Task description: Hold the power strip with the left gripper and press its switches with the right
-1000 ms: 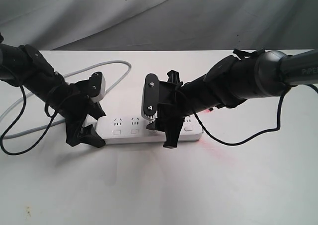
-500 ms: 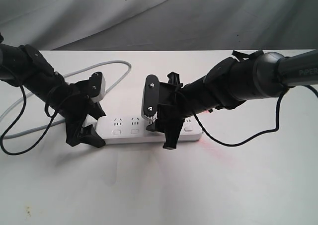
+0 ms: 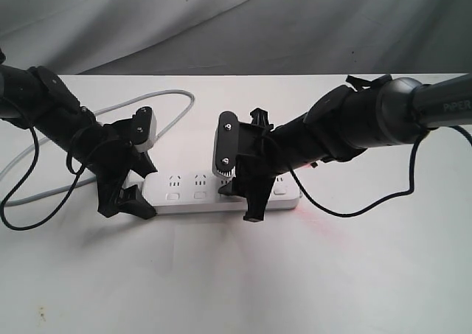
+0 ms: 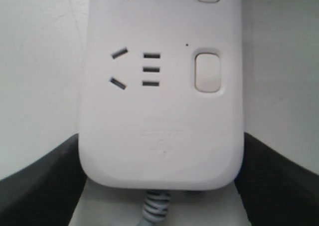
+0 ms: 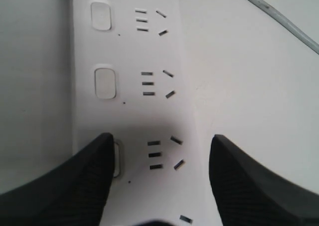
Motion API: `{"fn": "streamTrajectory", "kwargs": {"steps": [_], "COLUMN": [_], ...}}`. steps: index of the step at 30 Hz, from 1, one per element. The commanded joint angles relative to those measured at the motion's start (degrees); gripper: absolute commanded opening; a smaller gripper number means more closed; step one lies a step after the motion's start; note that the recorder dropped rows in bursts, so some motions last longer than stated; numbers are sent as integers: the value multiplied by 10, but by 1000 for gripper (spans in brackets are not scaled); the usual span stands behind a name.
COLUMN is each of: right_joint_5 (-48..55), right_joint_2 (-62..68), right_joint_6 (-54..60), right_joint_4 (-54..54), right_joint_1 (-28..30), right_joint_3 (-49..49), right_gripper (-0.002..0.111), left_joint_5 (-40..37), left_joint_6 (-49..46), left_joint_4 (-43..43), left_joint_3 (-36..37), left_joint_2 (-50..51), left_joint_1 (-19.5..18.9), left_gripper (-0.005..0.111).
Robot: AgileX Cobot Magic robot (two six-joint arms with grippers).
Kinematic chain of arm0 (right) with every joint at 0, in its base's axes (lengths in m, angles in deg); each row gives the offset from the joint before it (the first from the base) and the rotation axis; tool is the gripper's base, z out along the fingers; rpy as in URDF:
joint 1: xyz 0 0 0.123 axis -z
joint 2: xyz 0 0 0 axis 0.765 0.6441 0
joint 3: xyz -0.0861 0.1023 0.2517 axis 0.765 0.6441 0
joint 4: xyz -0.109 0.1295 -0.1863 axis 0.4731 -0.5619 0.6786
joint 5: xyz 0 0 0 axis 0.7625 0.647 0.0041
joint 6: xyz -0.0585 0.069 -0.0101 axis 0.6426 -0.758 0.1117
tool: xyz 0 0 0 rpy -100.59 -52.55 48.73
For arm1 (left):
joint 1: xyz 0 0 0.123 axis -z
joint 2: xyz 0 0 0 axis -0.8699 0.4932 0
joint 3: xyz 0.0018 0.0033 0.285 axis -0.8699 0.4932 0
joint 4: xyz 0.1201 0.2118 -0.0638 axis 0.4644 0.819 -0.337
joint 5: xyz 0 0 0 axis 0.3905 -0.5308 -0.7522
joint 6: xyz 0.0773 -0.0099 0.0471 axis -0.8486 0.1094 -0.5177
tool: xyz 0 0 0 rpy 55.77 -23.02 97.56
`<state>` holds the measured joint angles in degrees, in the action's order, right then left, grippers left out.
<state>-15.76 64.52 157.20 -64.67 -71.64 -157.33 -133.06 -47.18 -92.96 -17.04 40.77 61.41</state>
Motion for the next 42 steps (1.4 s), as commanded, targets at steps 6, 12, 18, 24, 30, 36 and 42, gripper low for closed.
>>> {"fn": "streamTrajectory", "kwargs": {"steps": [6, 12, 18, 24, 30, 36, 42], "right_joint_5": [9, 10, 7, 3, 4, 6, 6], "right_joint_2": [23, 28, 28, -1, -54, -84, -85], "right_joint_6": [2, 2, 11, 13, 6, -5, -5], "right_joint_4": [12, 12, 13, 6, 15, 20, 20], "right_joint_1": [2, 2, 5, 5, 6, 32, 51], "right_joint_3": [1, 3, 15, 1, -8, 18, 46], "right_gripper": [54, 54, 54, 54, 54, 54, 54], "left_joint_5": [-7, -7, -7, -7, -7, -7, -7], "left_joint_6": [5, 5, 5, 5, 5, 5, 5], "left_joint_4": [-2, -2, -2, -2, -2, -2, -2], "left_joint_3": [-2, -2, -2, -2, -2, -2, -2], "left_joint_2": [-1, -1, -1, -1, -1, -1, -1], "left_joint_1": [4, 4, 4, 4, 4, 4, 4], "left_gripper": [68, 68, 68, 68, 68, 68, 68]}}
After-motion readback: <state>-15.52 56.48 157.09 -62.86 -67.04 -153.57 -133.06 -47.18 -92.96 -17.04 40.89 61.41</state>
